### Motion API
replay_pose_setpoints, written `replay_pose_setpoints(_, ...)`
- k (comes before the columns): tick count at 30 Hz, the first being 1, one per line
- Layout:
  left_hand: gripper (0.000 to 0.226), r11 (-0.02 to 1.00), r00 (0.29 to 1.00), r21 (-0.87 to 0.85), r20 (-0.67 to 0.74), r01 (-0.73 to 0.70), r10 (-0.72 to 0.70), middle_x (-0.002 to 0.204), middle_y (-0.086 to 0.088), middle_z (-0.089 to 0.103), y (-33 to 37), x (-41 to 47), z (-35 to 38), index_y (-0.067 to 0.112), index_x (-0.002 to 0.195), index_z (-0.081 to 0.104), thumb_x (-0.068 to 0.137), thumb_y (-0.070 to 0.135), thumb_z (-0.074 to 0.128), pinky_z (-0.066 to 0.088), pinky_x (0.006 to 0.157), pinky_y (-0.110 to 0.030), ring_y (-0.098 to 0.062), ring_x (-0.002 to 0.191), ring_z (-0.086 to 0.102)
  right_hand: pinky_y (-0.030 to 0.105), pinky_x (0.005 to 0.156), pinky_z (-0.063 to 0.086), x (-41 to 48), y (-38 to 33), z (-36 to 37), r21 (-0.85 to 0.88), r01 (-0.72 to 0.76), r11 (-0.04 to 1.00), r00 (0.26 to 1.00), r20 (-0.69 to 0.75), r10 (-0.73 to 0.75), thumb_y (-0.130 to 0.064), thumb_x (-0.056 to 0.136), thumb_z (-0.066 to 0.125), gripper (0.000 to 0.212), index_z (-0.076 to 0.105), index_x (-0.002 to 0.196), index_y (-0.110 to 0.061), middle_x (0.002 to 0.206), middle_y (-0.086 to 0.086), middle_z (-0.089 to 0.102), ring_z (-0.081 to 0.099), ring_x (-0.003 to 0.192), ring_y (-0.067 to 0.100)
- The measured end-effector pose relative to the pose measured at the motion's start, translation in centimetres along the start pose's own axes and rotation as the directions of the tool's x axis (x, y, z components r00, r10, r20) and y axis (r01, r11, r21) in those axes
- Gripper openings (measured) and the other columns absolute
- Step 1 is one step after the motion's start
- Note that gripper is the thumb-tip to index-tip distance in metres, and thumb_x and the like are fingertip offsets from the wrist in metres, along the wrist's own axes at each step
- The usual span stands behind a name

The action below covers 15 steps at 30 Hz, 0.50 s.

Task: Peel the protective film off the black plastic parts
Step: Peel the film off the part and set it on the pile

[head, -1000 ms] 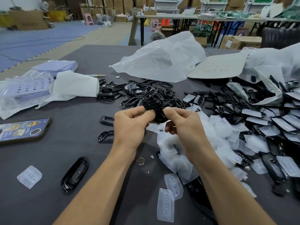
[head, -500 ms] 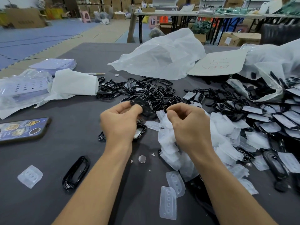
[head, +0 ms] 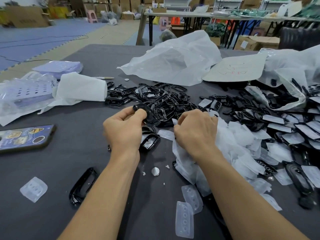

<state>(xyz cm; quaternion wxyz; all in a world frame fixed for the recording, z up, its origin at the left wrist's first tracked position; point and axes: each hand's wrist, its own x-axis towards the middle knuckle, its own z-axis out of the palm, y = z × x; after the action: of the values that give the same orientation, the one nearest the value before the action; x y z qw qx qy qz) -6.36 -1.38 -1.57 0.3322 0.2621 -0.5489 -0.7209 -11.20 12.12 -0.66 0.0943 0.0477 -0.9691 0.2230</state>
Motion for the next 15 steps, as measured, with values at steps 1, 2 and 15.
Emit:
replay_pose_setpoints(1,0.013,1.000,1.000,0.007,0.004,-0.005,0.005,0.062,0.007,0.073,0.0,0.0,0.0,0.015,0.077,0.081,0.066,0.010,0.077,0.050,0.054,-0.020,-0.006,0.050,0.061,0.035,0.093,0.026,0.0,0.1,-0.2,0.048,-0.016,0.999,1.000,0.006,0.016,-0.027,0.084,0.067,0.013,0.071,0.072,-0.030,0.084,-0.011,0.068,0.057,0.102,0.019)
replay_pose_setpoints(2,0.014,1.000,1.000,0.017,0.006,-0.008,0.007,0.064,0.006,0.074,-0.1,0.0,0.1,0.016,0.077,0.081,0.064,0.014,0.077,0.051,0.056,-0.020,-0.006,0.052,0.063,0.035,0.093,0.026,0.1,0.2,-0.4,0.092,-0.031,0.995,0.999,0.015,0.030,-0.025,0.084,0.066,0.017,0.071,0.068,-0.030,0.078,-0.011,0.069,0.058,0.101,0.019)
replay_pose_setpoints(15,0.014,0.999,1.000,0.046,0.030,-0.010,0.009,0.067,0.006,0.076,-0.2,-0.1,0.2,0.024,0.072,0.082,0.059,0.020,0.077,0.050,0.057,-0.015,-0.003,0.055,0.065,0.014,0.055,0.046,-0.6,0.7,-3.5,0.946,-0.122,0.301,0.966,0.044,0.253,-0.009,0.086,0.078,0.026,0.078,0.064,-0.023,0.056,-0.006,0.064,0.055,0.052,0.006)
